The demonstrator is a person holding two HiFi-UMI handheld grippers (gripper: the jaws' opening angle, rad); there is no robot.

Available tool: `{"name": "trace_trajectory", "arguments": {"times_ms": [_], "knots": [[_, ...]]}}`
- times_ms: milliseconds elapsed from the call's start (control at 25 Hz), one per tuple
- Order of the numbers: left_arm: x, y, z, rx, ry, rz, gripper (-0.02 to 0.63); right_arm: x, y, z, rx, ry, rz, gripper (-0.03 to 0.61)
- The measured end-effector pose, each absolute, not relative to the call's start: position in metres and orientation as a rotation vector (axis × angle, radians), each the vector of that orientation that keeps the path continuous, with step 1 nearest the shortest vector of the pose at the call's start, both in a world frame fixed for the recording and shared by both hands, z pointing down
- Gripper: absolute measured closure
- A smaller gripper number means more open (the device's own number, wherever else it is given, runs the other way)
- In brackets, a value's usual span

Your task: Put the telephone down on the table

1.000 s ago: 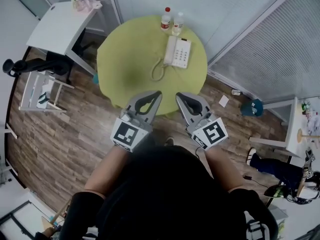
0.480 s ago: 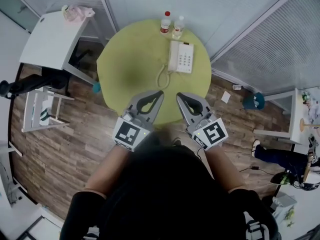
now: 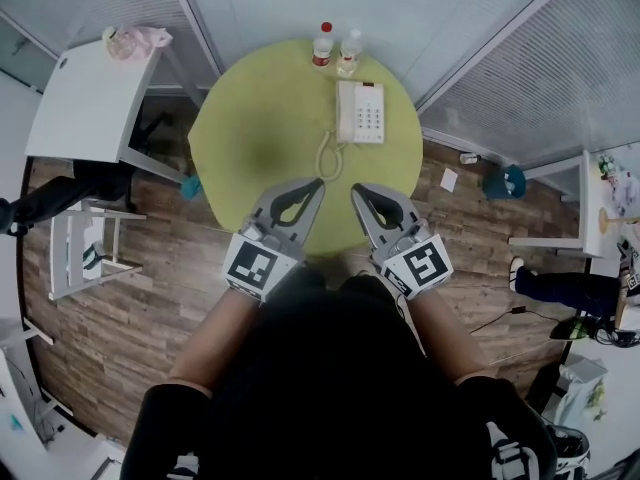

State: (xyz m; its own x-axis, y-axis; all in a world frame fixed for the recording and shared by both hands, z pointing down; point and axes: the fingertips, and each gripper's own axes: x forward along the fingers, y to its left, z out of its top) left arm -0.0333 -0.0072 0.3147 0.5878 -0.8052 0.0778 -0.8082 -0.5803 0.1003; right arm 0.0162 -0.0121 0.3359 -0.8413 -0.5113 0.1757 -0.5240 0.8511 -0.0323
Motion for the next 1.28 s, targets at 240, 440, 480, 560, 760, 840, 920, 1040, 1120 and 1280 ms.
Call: {"name": "trace_trajectory", "arguments": {"times_ms": [240, 440, 480, 560, 760, 840, 920, 1040, 1120, 1280], "knots": [[-0.043, -0.014, 0.315, 2.708, -1.338, 0.022, 0.601, 0.008, -0.017, 0.340, 0.876, -2.840, 0.128, 0.560], [-0.048, -0.023, 0.318, 2.709, -1.325, 0.020, 0.601, 0.002, -0.027, 0.343, 0.885, -2.837, 0.128, 0.560], [-0.047, -0.025, 0.319, 2.709, -1.325, 0.020, 0.601, 0.003, -0.029, 0.343, 0.886, -2.837, 0.129, 0.560], [-0.045, -0.030, 0.319, 2.717, -1.329, 0.017, 0.601, 0.006, -0.035, 0.344, 0.891, -2.837, 0.135, 0.560], [-0.046, -0.049, 0.324, 2.706, -1.346, 0.041, 0.601, 0.013, -0.062, 0.350, 0.932, -2.828, 0.127, 0.560], [-0.048, -0.058, 0.325, 2.701, -1.360, 0.047, 0.601, 0.015, -0.075, 0.352, 0.943, -2.821, 0.113, 0.560], [-0.047, -0.067, 0.326, 2.692, -1.370, 0.054, 0.601, 0.017, -0.090, 0.354, 0.946, -2.817, 0.106, 0.560], [-0.045, -0.084, 0.331, 2.673, -1.381, 0.076, 0.601, 0.019, -0.111, 0.357, 0.954, -2.817, 0.117, 0.560], [-0.042, -0.096, 0.337, 2.663, -1.383, 0.085, 0.601, 0.021, -0.123, 0.361, 0.954, -2.816, 0.131, 0.560], [-0.034, -0.123, 0.341, 2.675, -1.392, 0.071, 0.601, 0.026, -0.149, 0.367, 0.941, -2.815, 0.152, 0.560]]}}
